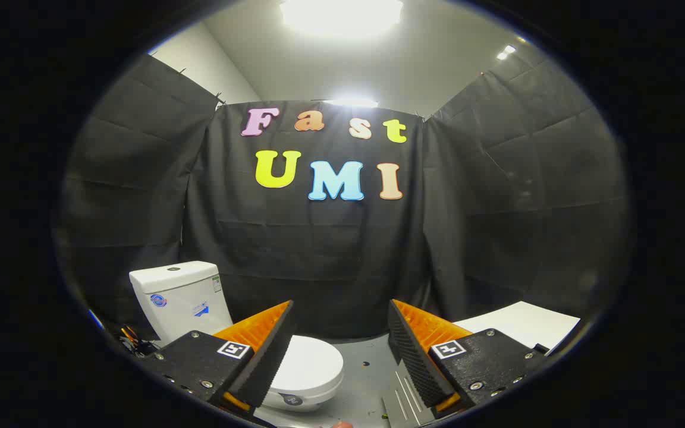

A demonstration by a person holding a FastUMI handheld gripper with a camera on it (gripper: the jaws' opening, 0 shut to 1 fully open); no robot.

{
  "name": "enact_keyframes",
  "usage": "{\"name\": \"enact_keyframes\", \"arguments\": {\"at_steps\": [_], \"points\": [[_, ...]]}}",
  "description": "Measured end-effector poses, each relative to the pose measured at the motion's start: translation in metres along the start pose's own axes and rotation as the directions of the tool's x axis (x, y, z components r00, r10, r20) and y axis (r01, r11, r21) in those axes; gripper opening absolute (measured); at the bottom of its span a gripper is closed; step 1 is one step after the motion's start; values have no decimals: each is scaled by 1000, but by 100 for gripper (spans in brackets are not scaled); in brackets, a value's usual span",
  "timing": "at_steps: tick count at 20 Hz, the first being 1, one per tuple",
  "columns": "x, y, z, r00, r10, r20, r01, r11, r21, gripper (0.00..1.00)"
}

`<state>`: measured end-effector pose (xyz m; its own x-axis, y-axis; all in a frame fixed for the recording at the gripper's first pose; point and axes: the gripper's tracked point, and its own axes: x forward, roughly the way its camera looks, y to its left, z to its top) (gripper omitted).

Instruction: Open the toilet lid.

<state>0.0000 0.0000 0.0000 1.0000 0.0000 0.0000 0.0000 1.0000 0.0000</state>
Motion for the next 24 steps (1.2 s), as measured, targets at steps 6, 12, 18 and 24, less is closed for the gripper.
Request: {"name": "enact_keyframes", "arguments": {"at_steps": [6,12,18,24], "points": [[0,-4,-3,1000,5,8,-6,998,65,95],[-2,-9,-4,1000,-2,6,2,997,74,95],[0,-7,-7,1000,2,5,-2,998,64,95],[2,2,-10,1000,21,1,-21,998,63,95]]}}
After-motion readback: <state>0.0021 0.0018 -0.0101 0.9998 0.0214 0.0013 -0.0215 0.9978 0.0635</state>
